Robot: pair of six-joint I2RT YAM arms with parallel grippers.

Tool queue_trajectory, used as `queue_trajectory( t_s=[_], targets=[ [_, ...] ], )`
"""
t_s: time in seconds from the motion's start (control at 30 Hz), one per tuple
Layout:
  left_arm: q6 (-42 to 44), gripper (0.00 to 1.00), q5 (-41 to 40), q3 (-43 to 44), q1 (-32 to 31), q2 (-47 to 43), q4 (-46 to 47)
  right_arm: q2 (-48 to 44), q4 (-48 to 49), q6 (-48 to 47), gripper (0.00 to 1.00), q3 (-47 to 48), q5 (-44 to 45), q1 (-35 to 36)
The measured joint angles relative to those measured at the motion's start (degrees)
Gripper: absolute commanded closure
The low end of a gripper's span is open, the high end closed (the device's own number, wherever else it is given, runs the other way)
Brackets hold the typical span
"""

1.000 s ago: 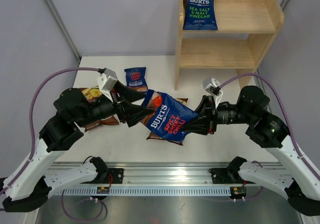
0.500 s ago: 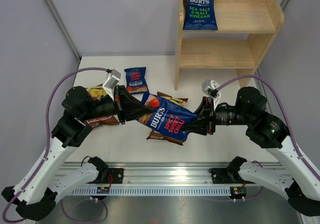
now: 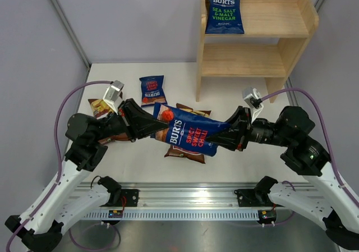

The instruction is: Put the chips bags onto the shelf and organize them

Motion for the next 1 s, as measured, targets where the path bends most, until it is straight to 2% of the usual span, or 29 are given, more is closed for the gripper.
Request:
queue_trajectory(
  t_s=[0.2,0.33,0.37,0.4,0.47,0.5,0.53,0.57,0.73,0.83,1.0],
  targets=[
    [-3.1,1.0,-4.3,-5.3,0.1,-4.0,3.4,-2.7,6.8,6.3,0.87,-4.2,4.7,0.0],
    [-3.5,1.0,-6.3,-5.8,0.1,-4.2,3.6,-3.0,9.1,9.3,0.91,-5.4,6.5,0.0],
    [-3.4,0.95,-6.9,-5.8,0.1,-4.2,3.3,-3.0,9.4,9.6,0.92,-5.4,6.8,0.0],
    [-3.1,0.67,-7.5,-5.7,0.1,-4.2,3.0,-2.9,9.7,9.9,0.96,-5.4,7.1,0.0],
    [-1.6,0.56,-10.6,-4.8,0.7,-4.2,0.5,-2.8,9.6,10.1,0.98,-5.4,7.5,0.0],
    [-0.7,0.44,-13.0,-3.8,1.1,-4.3,-1.5,-2.6,9.5,10.0,0.98,-5.3,8.1,0.0],
    [0.4,0.15,-15.3,-2.5,1.6,-4.3,-3.9,-2.3,8.9,9.9,0.98,-4.8,8.7,0.0],
    [1.6,0.01,-18.1,-1.1,1.7,-4.3,-6.4,-1.8,8.3,9.7,0.99,-4.3,9.3,0.0],
    [6.1,0.01,-36.8,9.5,1.7,-4.9,-22.0,2.2,5.4,8.8,1.0,-0.5,15.2,-0.2],
    [9.4,0.01,-47.1,12.3,1.8,-6.6,-29.2,6.1,3.1,8.8,1.0,4.0,20.2,-1.1],
    [14.0,0.01,-53.3,10.1,1.8,-7.1,-37.4,14.8,0.4,10.0,1.0,17.7,27.7,-6.1]
  ],
)
